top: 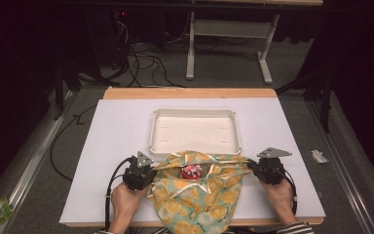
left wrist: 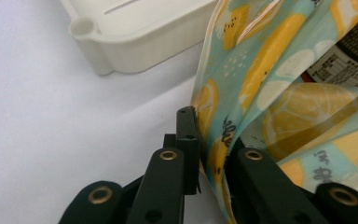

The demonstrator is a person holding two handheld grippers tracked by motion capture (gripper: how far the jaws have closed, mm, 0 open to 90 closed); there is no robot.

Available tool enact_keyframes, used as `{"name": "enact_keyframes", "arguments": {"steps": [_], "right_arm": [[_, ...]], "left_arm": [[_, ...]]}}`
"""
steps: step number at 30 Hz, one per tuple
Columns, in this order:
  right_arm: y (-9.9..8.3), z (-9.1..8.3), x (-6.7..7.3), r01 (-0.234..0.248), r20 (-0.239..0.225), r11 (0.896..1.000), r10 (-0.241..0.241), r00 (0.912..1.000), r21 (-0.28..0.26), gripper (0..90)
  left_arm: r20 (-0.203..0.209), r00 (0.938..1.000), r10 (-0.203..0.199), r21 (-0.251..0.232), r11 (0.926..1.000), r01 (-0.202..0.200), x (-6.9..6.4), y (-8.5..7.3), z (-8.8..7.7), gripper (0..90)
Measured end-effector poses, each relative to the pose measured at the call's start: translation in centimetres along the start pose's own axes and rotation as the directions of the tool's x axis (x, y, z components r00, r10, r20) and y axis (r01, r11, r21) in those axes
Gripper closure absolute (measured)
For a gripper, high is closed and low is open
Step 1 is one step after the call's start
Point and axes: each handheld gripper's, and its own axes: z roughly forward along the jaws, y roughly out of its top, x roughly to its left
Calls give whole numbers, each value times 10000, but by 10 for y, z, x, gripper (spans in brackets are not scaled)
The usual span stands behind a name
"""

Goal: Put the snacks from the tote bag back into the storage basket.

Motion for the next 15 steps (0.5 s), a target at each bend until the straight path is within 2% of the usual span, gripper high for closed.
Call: {"name": "enact_keyframes", "arguments": {"steps": [5, 6, 8, 10, 15], "right_arm": [[-2, 3, 1, -203, -110, 9996, 205, 9997, 179, 896], [-3, -1, 1, -170, -162, 9999, 169, 9997, -23, 834], [-3, -3, 1, -210, -204, 9998, 209, 9996, -42, 807], [-2, -11, 6, -180, -202, 9994, 175, 9996, -281, 702], [0, -22, 11, -142, -222, 9977, 127, 9997, -666, 629]], "left_arm": [[319, 9994, -158, -325, 9993, 169, -1, -1, 0, 888], [354, 9993, -121, -426, 9990, 136, -1, -2, -1, 891], [500, 9987, -117, -531, 9985, 143, -3, -2, -2, 892], [661, 9978, -86, -716, 9973, 134, -5, -1, -4, 894], [771, 9969, -126, -724, 9972, 182, -6, -1, -4, 894]]}}
